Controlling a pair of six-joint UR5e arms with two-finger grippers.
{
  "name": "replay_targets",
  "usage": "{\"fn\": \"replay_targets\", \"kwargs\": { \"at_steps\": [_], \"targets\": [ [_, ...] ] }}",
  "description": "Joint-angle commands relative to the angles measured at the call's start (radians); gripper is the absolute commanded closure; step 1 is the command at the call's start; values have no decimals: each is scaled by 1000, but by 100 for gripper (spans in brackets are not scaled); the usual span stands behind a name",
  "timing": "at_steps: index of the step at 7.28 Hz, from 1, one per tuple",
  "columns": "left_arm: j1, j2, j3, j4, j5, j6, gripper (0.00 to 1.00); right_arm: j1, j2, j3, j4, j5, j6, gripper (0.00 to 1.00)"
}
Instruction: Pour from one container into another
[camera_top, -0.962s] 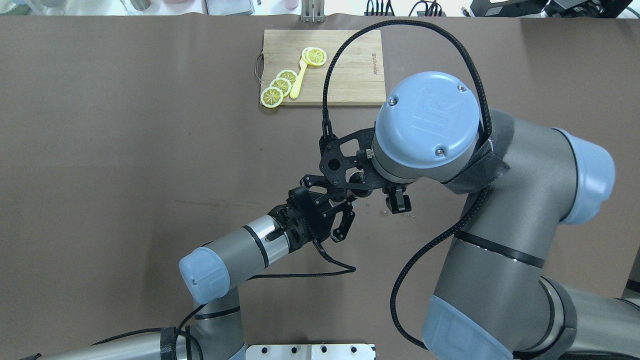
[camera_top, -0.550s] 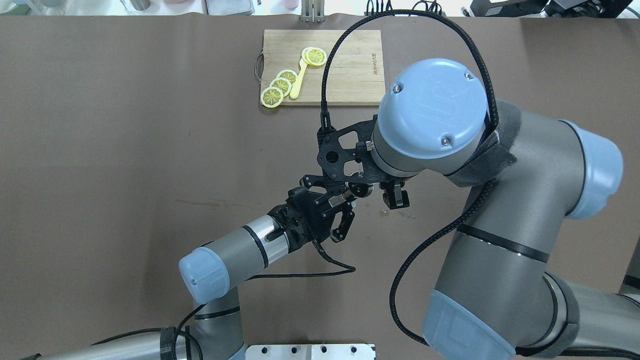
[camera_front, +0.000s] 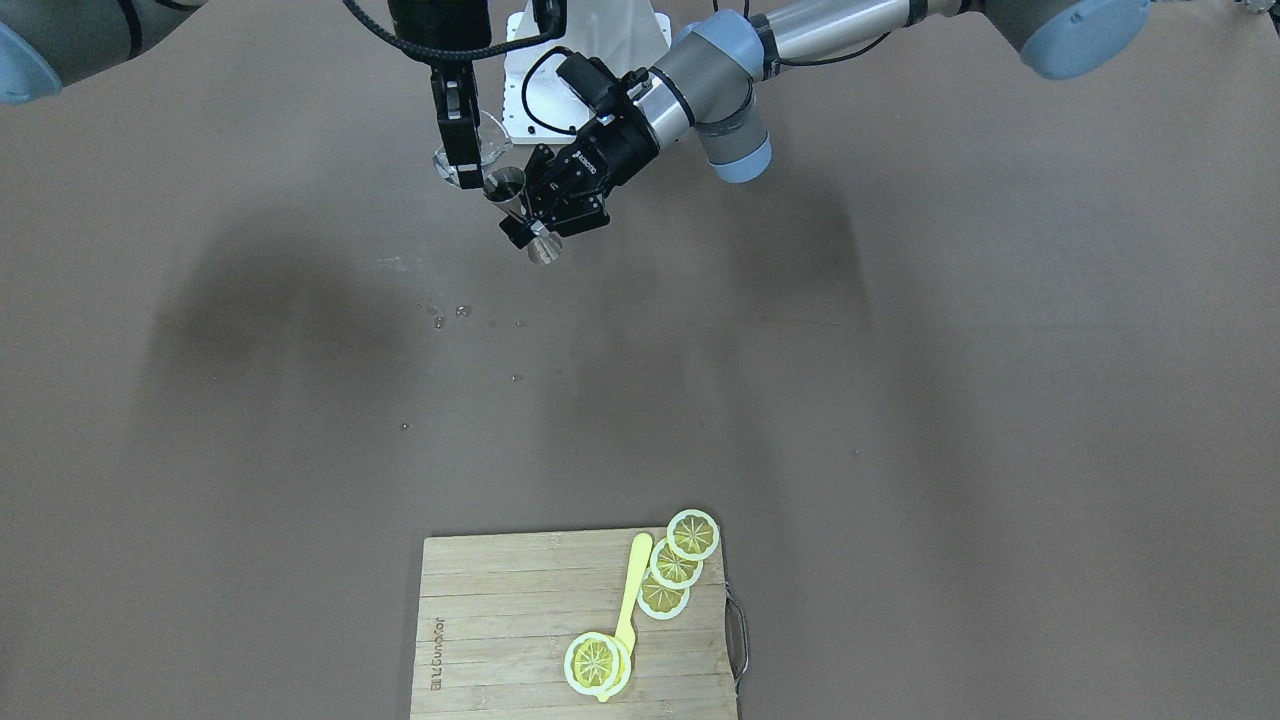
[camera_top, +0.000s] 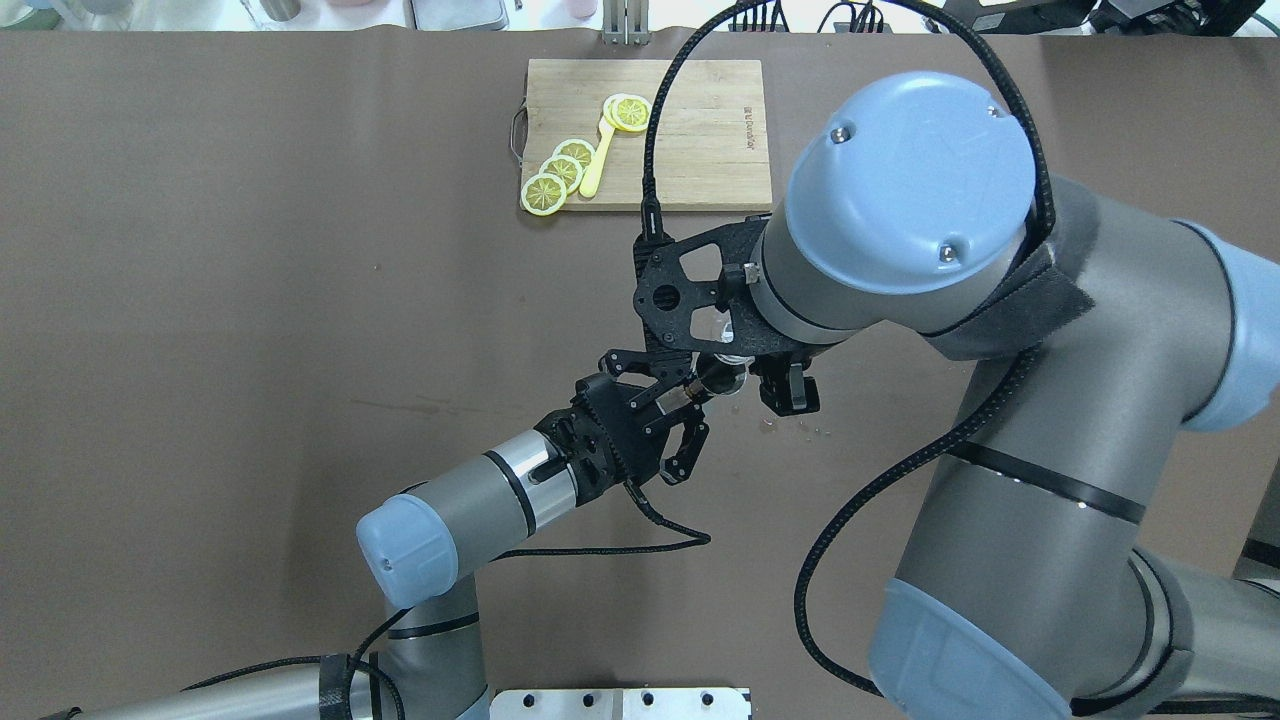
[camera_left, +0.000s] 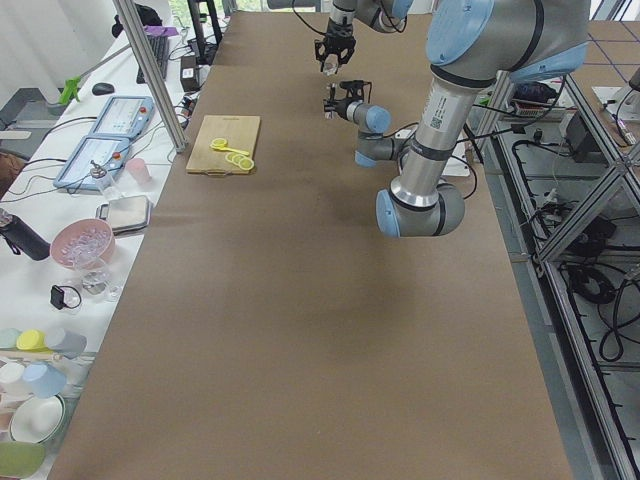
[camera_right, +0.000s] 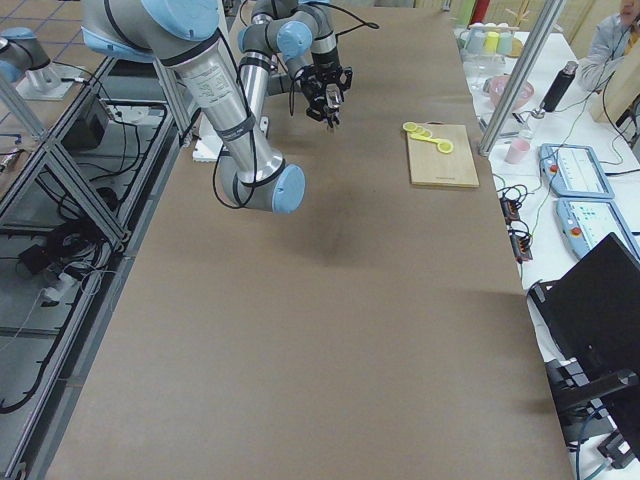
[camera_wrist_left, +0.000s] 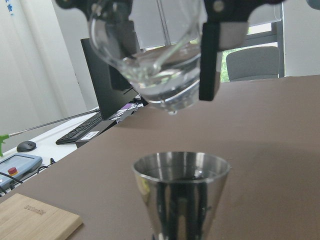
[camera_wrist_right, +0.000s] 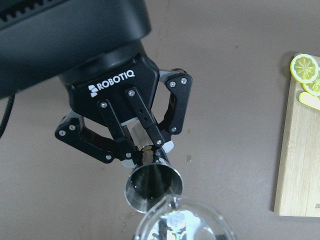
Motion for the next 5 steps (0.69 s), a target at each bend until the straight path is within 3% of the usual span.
{"fn": "replay_targets", "kwargs": {
  "at_steps": [1, 3, 5],
  "targets": [
    [0, 0, 0, 1, 0, 0, 100, 28, -1, 29, 3, 40, 1, 100],
    [0, 8, -6, 1, 2, 2, 100, 69, -15, 47, 29, 84, 1, 100],
    [-5, 29, -26, -2, 3, 2, 100, 153, -67, 69, 148, 164, 1, 100]
  ]
}}
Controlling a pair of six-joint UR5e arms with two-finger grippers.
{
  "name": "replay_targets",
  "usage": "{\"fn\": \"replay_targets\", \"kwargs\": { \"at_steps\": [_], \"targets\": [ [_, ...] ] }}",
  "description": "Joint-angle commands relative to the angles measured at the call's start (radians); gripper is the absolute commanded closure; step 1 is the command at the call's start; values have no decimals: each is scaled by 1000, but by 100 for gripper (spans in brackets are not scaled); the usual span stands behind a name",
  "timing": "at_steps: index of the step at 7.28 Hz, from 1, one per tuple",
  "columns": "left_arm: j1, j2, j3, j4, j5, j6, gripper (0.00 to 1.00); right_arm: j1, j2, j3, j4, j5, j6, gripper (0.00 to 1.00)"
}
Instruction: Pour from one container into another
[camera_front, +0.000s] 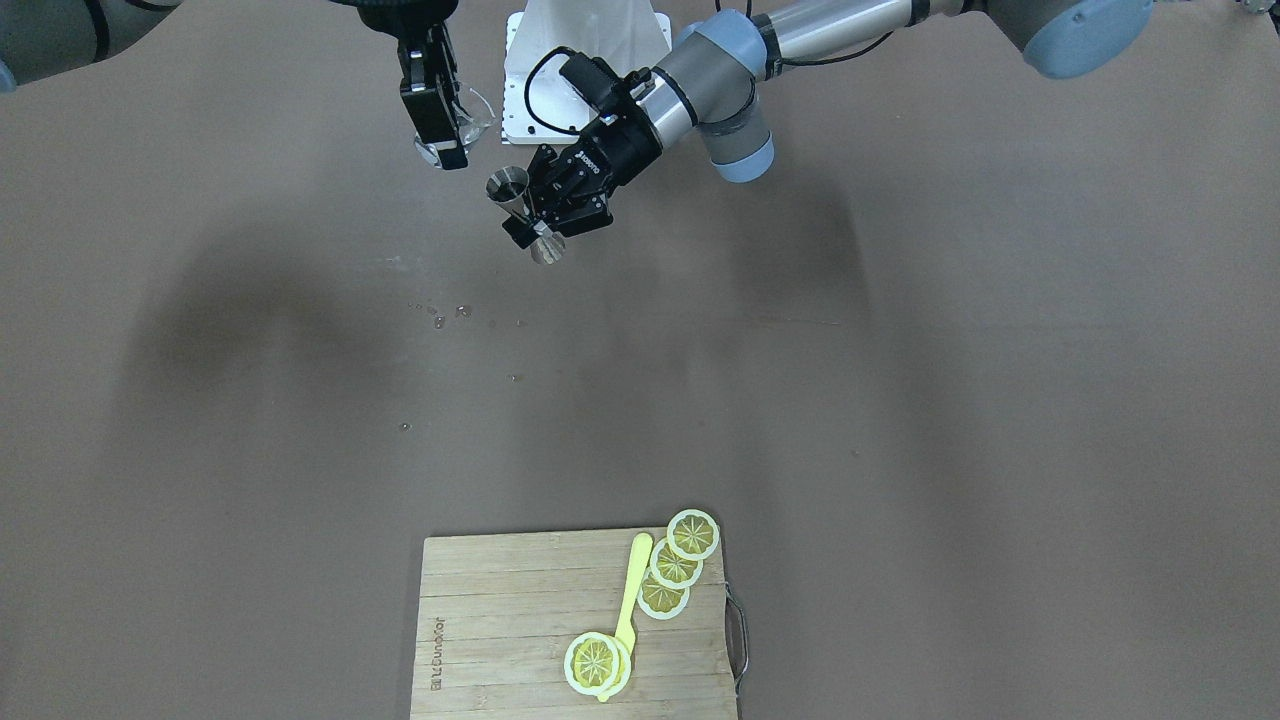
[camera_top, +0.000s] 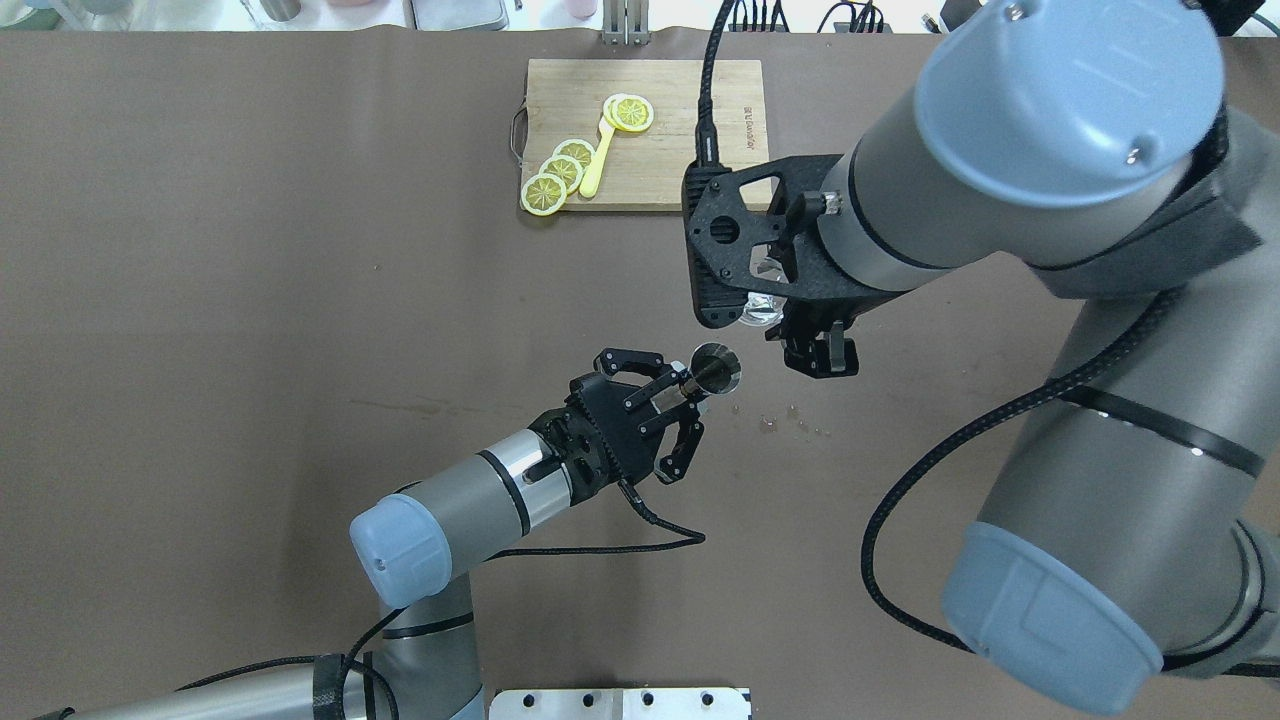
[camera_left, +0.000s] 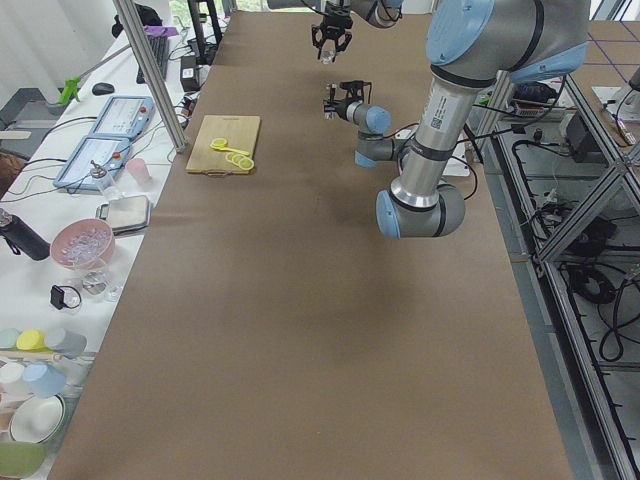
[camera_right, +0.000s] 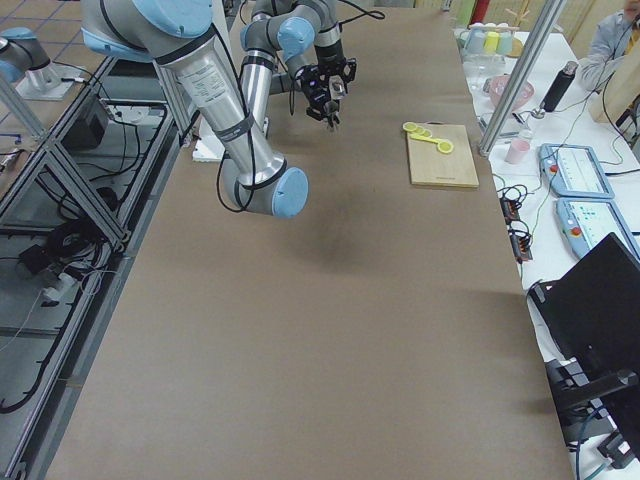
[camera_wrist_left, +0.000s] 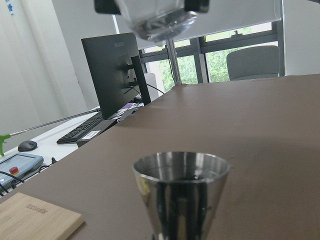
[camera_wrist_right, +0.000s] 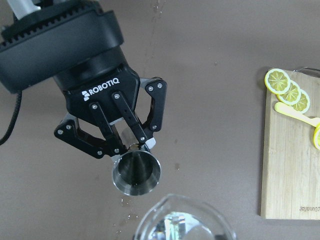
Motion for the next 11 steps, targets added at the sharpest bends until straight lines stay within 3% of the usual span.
{"fn": "replay_targets", "kwargs": {
  "at_steps": [1, 6, 9, 11],
  "targets": [
    [-14, 25, -15, -2, 0, 0, 100, 94, -64, 15, 129, 87, 0, 100],
    [-54, 73, -56, -5, 55, 40, 100, 191, -309, 18, 527, 172, 102, 100],
    [-93, 174, -113, -30, 52, 38, 100, 228, -451, 6, 766, 210, 230, 100],
    [-109, 259, -115, -126, 49, 28, 100, 262, -518, -36, 945, 244, 361, 100]
  ]
}}
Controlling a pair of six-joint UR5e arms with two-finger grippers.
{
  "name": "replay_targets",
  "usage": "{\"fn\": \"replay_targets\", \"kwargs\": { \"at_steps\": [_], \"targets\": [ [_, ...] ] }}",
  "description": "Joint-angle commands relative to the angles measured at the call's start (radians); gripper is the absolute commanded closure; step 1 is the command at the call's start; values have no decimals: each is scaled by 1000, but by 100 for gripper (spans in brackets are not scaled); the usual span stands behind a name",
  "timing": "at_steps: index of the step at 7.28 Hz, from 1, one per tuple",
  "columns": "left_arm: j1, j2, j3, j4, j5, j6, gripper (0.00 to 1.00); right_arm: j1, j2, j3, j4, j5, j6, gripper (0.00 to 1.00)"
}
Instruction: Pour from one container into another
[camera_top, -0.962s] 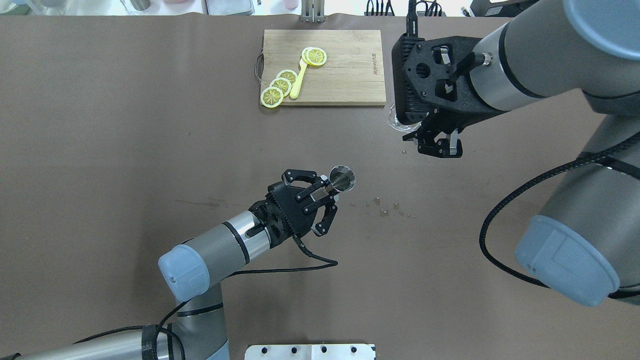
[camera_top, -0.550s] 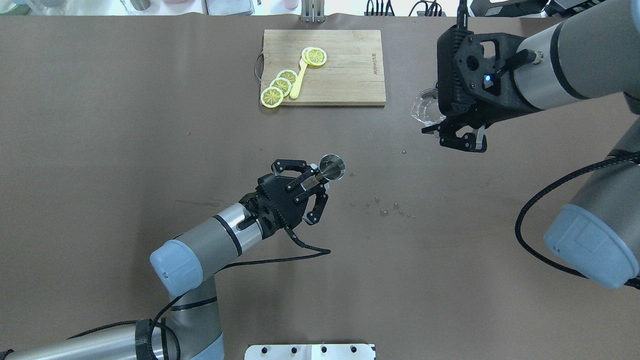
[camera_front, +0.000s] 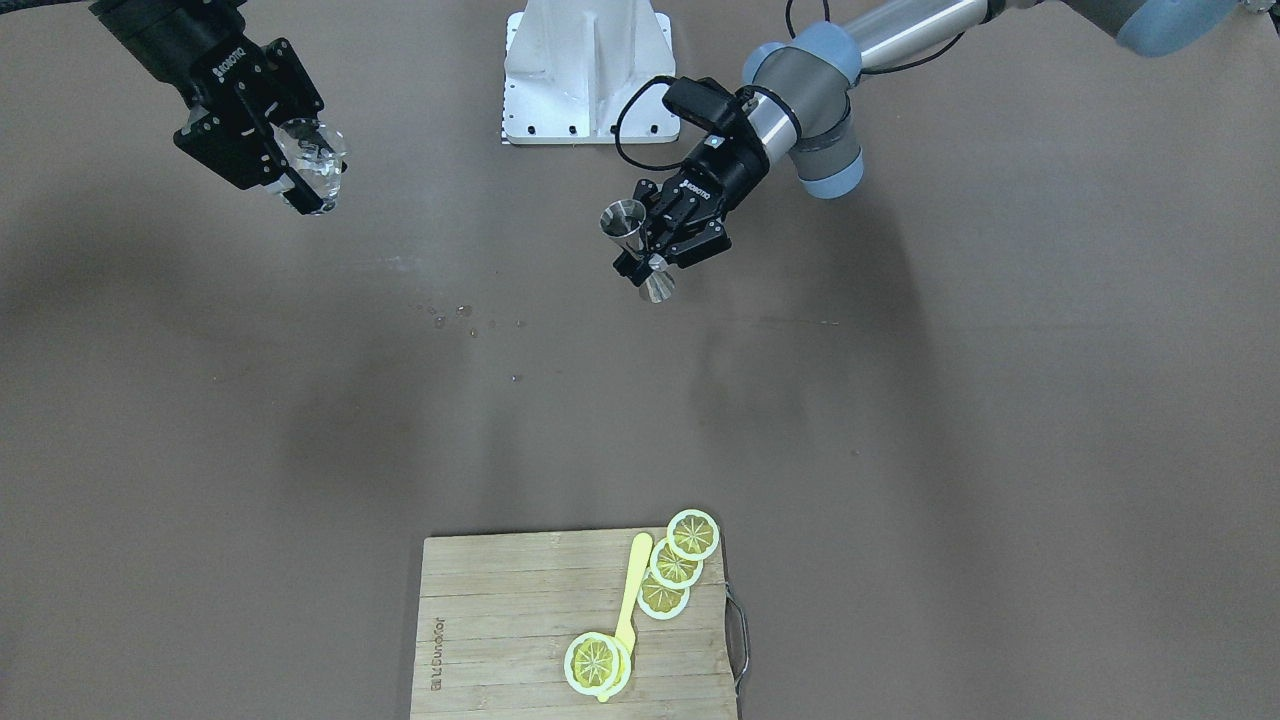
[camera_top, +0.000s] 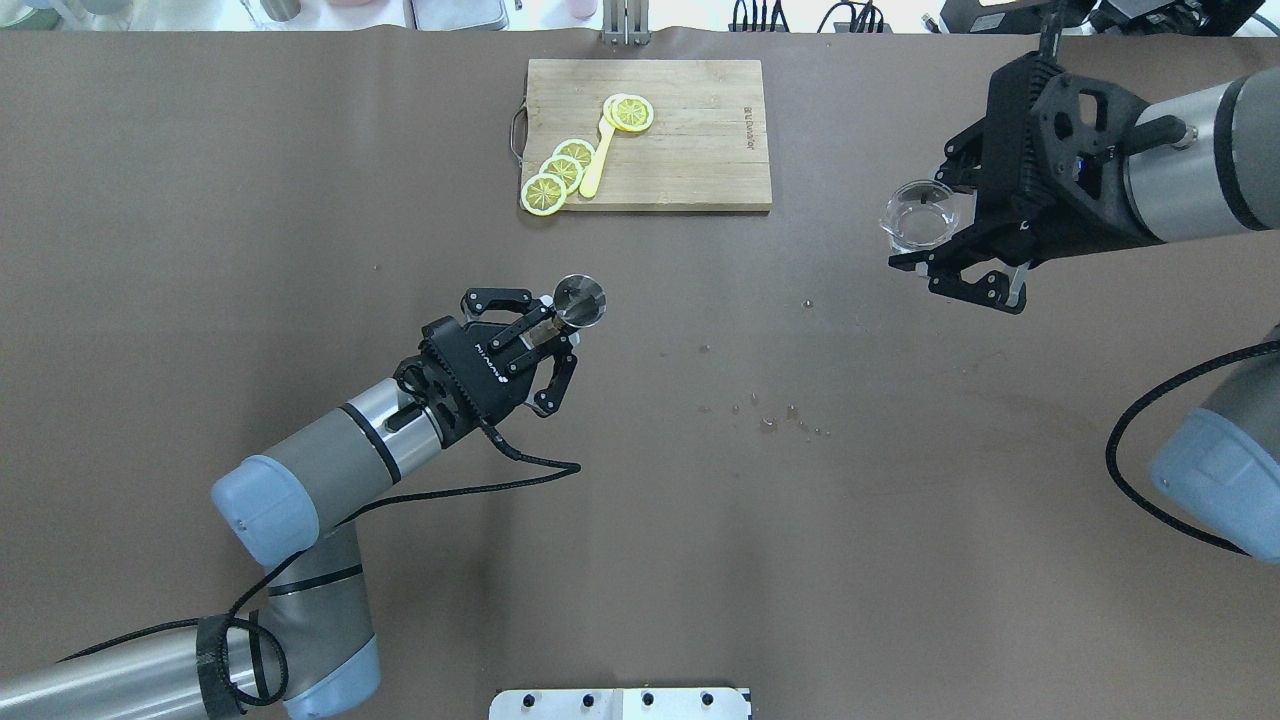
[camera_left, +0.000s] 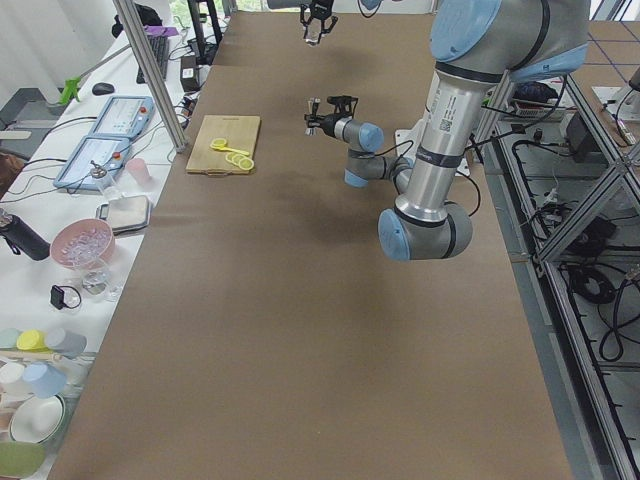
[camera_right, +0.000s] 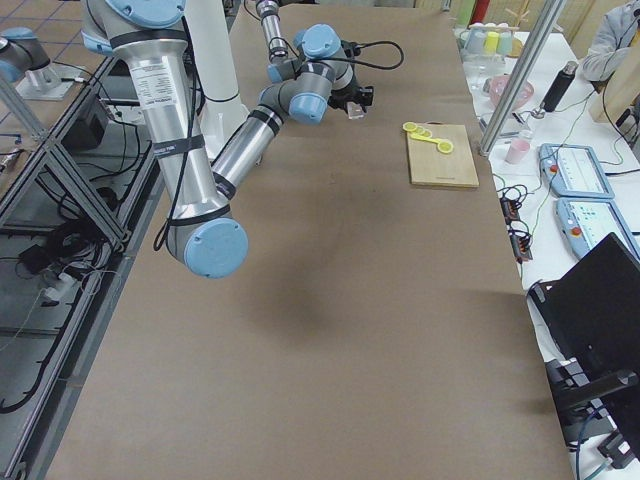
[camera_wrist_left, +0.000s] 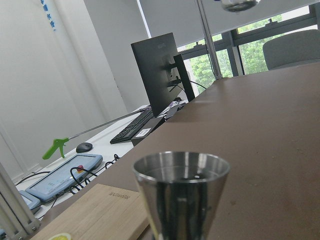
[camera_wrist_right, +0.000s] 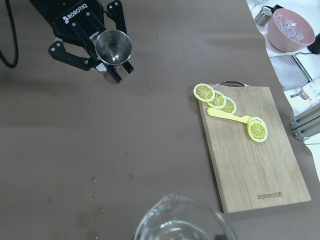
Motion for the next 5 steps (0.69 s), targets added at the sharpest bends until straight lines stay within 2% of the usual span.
{"fn": "replay_targets", "kwargs": {
  "at_steps": [1, 2, 5],
  "targets": [
    [-22, 80, -12, -91, -2, -10, 100, 42, -88, -49, 216, 39, 125, 100],
    [-30, 112, -38, -114, -4, -12, 100, 64, -136, -75, 316, 56, 159, 100],
    [-85, 148, -50, -112, 11, -70, 100, 165, -155, -288, 600, 192, 219, 100]
  ]
}}
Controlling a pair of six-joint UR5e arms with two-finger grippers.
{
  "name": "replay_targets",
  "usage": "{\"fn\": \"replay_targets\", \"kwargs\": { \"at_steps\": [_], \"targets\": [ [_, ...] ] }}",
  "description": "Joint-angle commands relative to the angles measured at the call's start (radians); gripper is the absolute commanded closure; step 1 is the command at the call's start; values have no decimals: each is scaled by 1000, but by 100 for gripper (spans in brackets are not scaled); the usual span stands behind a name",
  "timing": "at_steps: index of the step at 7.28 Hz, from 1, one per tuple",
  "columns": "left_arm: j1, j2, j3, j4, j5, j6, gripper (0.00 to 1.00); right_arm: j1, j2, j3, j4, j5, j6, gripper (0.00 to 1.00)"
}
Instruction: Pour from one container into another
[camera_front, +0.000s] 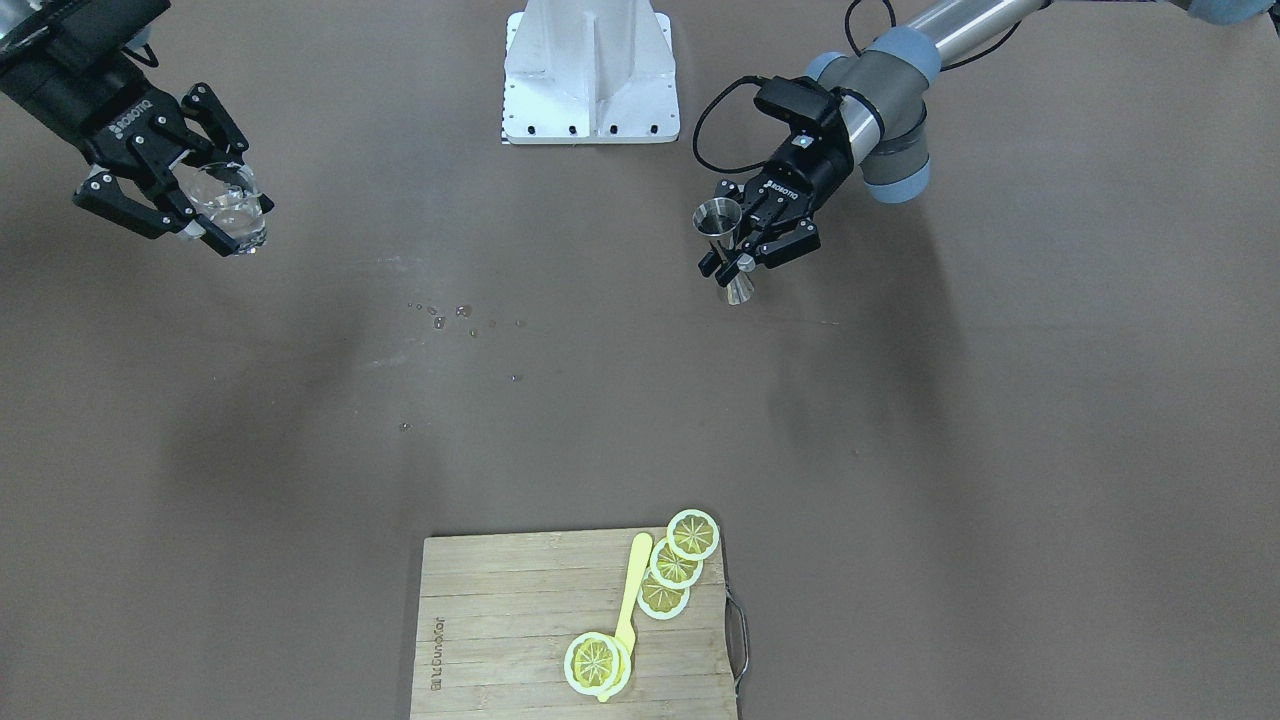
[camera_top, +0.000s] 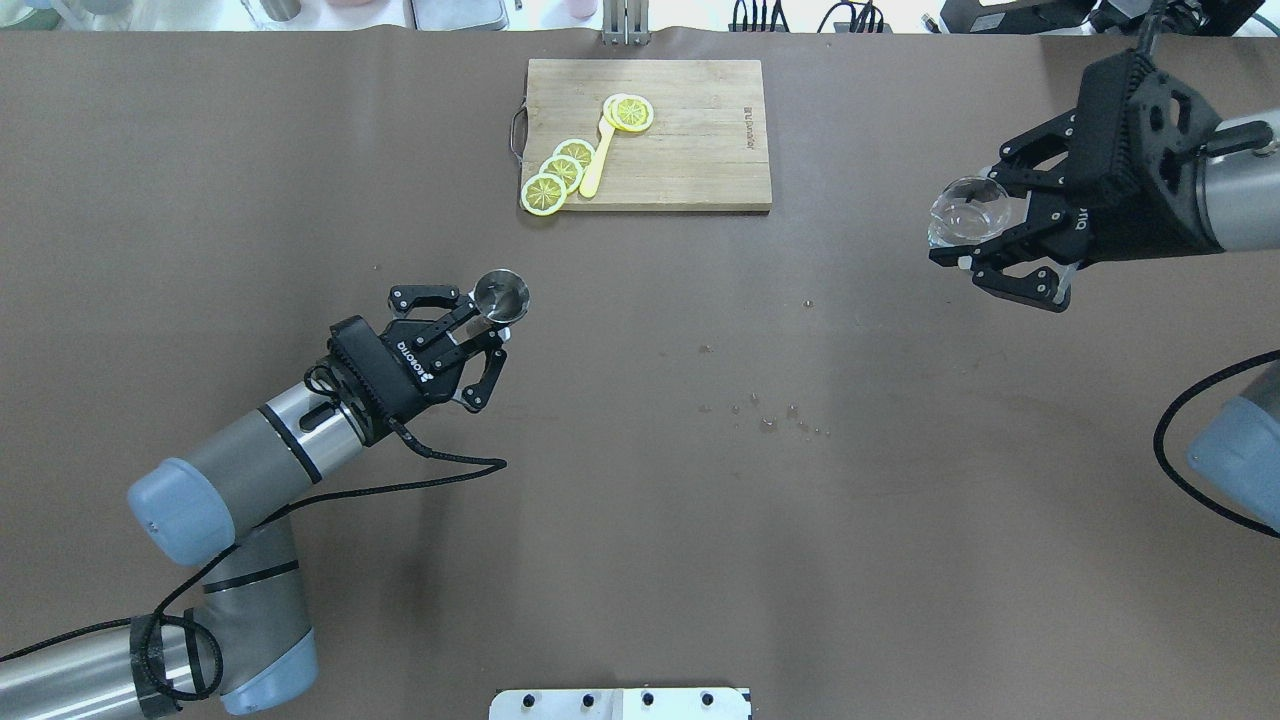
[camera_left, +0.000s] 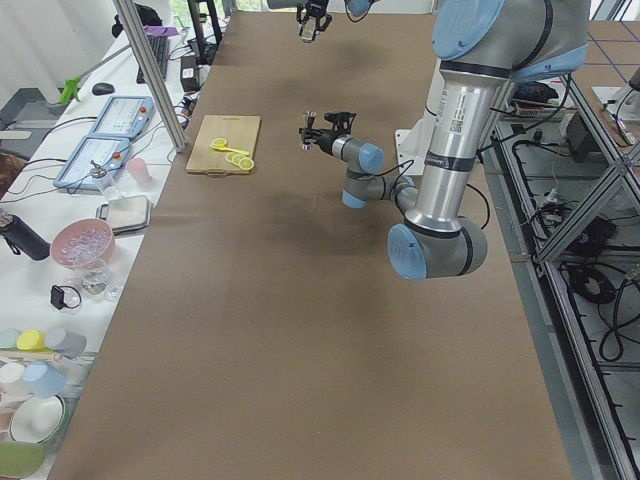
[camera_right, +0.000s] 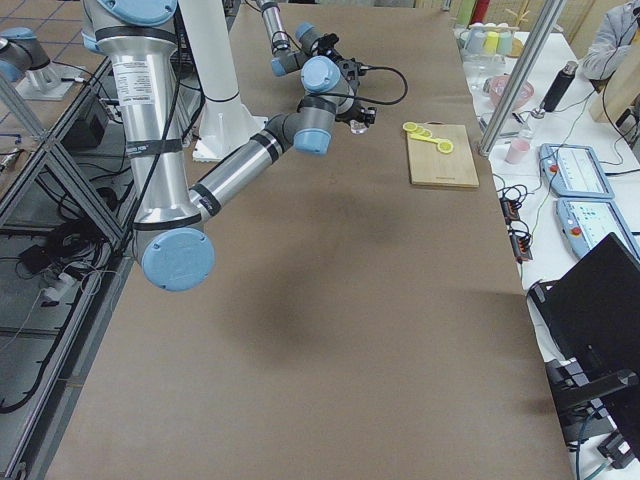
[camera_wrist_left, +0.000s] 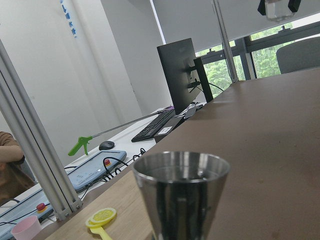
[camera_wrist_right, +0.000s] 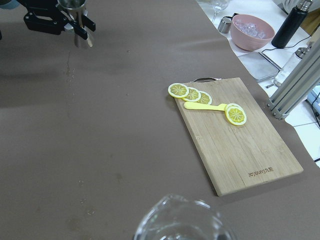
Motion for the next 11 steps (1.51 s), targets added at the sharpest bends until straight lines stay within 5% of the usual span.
{"fn": "replay_targets", "kwargs": {
  "at_steps": [1, 8, 11],
  "targets": [
    [-39, 38, -1, 0, 6, -109, 100, 71, -8, -168, 203, 95, 17, 100],
    [-73, 89, 19, -15, 55, -220, 100, 135, -11, -598, 605, 206, 14, 100],
    [-49, 93, -33, 106, 321, -488, 100, 135, 13, -803, 792, 208, 14, 100]
  ]
}}
